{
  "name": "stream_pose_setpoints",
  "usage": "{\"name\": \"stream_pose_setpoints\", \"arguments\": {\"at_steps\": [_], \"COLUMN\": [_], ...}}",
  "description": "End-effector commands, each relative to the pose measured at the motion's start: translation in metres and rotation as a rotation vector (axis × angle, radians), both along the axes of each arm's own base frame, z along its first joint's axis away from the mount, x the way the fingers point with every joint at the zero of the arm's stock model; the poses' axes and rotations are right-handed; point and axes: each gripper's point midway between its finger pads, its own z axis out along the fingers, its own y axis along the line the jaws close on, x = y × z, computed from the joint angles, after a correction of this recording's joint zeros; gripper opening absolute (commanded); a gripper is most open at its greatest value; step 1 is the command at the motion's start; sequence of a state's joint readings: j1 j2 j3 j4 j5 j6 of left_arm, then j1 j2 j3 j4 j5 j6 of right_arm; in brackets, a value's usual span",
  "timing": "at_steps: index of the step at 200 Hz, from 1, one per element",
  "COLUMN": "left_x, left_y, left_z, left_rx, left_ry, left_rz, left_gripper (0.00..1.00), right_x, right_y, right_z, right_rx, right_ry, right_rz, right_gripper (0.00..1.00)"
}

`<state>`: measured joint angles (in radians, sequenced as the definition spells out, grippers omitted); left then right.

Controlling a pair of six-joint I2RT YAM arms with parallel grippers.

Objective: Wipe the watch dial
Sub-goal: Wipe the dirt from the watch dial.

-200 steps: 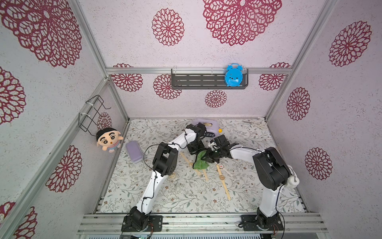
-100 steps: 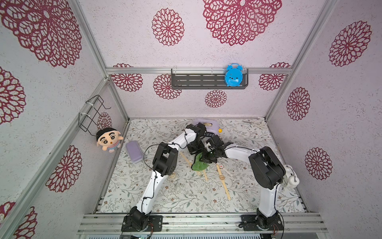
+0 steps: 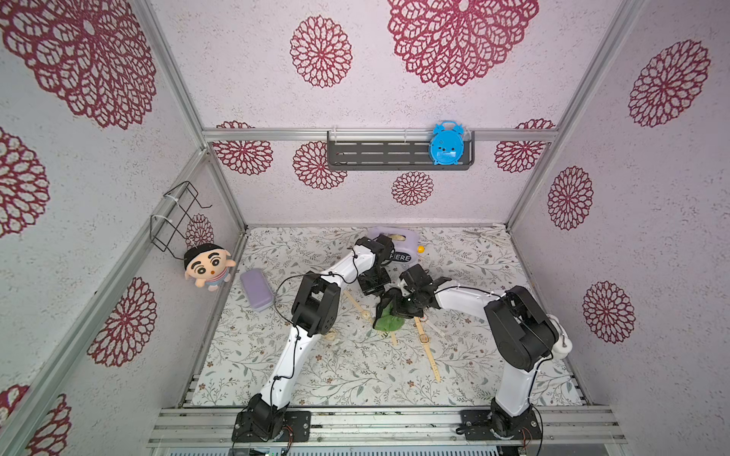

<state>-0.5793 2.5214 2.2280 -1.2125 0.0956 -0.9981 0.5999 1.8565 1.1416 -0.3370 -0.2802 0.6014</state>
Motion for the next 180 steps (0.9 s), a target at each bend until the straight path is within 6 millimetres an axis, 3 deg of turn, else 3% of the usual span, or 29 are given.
{"name": "stream_pose_setpoints", "arguments": {"at_steps": [1,26,65,97,122,180], "left_x": [-0.015,-0.014,-0.011,-0.012,-0.012,-0.013], "left_y": [0.039,0.038,0.036,0.035,0.034,0.034], "left_z": [-0.053,-0.053,-0.053,-0.053,-0.054,-0.053], "left_rx": [0.152,0.145,0.138,0.132,0.130,0.130], "left_ry": [0.107,0.105,0.095,0.098,0.100,0.105], "left_rz": [0.020,0.025,0.033,0.040,0.042,0.047], "left_gripper": [0.00,0.00,0.00,0.00,0.00,0.00], "right_x": [-0.040,-0.024,0.001,0.014,0.024,0.031], "right_y": [-0.044,-0.029,0.005,0.022,0.029,0.034], "right_z": [-0.020,0.006,0.064,0.089,0.085,0.026], "right_rx": [-0.222,-0.163,0.047,0.201,0.278,0.227], "right_ry": [0.155,0.110,0.009,-0.029,-0.028,0.050], "right_rz": [0.023,0.044,0.060,0.039,0.011,0.014], "right_gripper": [0.00,0.00,0.00,0.00,0.00,0.00]}}
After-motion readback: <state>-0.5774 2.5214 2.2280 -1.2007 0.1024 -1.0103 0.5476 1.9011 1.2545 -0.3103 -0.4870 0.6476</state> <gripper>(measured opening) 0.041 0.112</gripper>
